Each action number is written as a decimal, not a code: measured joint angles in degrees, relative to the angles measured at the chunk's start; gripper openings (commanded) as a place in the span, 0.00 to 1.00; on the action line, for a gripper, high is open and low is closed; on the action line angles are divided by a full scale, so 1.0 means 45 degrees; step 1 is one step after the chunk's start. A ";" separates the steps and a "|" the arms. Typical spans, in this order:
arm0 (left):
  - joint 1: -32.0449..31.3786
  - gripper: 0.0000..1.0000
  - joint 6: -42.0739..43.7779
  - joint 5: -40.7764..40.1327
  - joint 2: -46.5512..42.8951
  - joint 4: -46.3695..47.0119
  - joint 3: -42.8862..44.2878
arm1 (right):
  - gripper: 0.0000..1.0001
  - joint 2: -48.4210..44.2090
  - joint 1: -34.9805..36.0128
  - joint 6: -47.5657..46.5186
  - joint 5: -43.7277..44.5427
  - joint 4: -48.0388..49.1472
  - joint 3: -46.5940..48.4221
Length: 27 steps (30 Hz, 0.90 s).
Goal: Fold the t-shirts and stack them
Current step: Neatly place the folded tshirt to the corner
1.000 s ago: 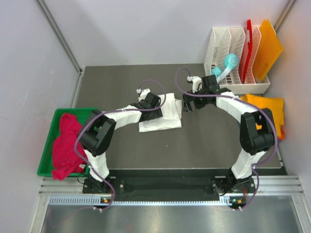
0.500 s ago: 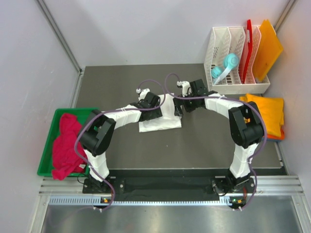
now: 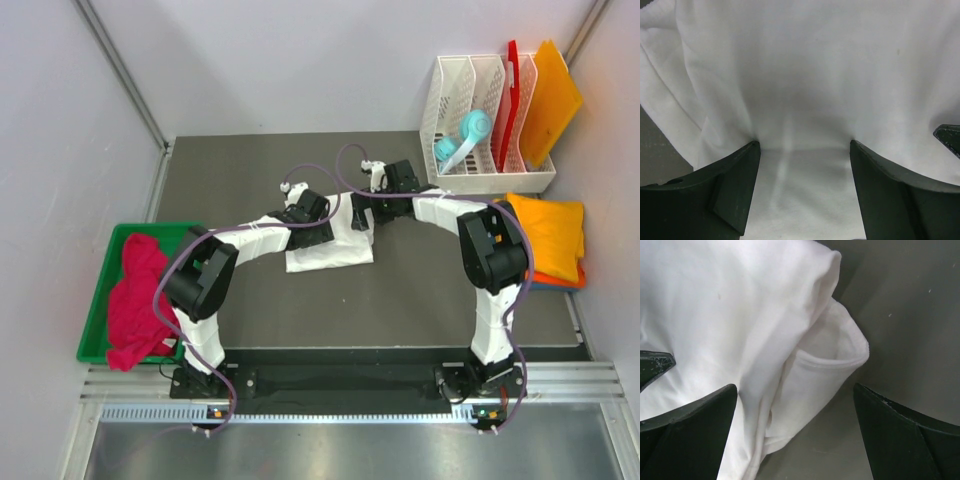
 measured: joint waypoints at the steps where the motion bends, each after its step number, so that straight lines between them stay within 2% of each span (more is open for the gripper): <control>1: 0.0000 0.77 0.0005 -0.0005 0.0000 0.0000 0.0000 | 1.00 0.0029 0.0000 0.0092 -0.0044 0.0087 0.0000; 10: 0.0000 0.77 0.0044 -0.0078 0.0000 -0.0024 0.0000 | 0.85 -0.0019 0.0083 0.0452 -0.0291 0.1282 -0.0612; 11: 0.0000 0.77 0.0044 -0.0092 0.0000 -0.0029 0.0000 | 0.78 -0.0034 0.0092 0.0525 -0.0282 0.1336 -0.0646; 20: 0.0000 0.76 -0.0010 -0.0097 0.0000 -0.0039 0.0000 | 0.52 -0.0102 0.0160 0.1078 0.0219 0.1132 -0.0782; 22: 0.0000 0.76 -0.0010 -0.0097 0.0005 -0.0039 0.0005 | 0.42 -0.0102 0.0180 0.1112 0.0267 0.1001 -0.0782; 24: 0.0000 0.76 -0.0010 -0.0097 0.0024 -0.0083 0.0039 | 0.37 -0.0102 0.0185 0.1137 0.0277 0.0937 -0.0816; 27: 0.0000 0.75 -0.0010 -0.0102 0.0068 -0.0131 0.0092 | 0.08 -0.0175 0.0209 0.1190 0.0228 0.0899 -0.0971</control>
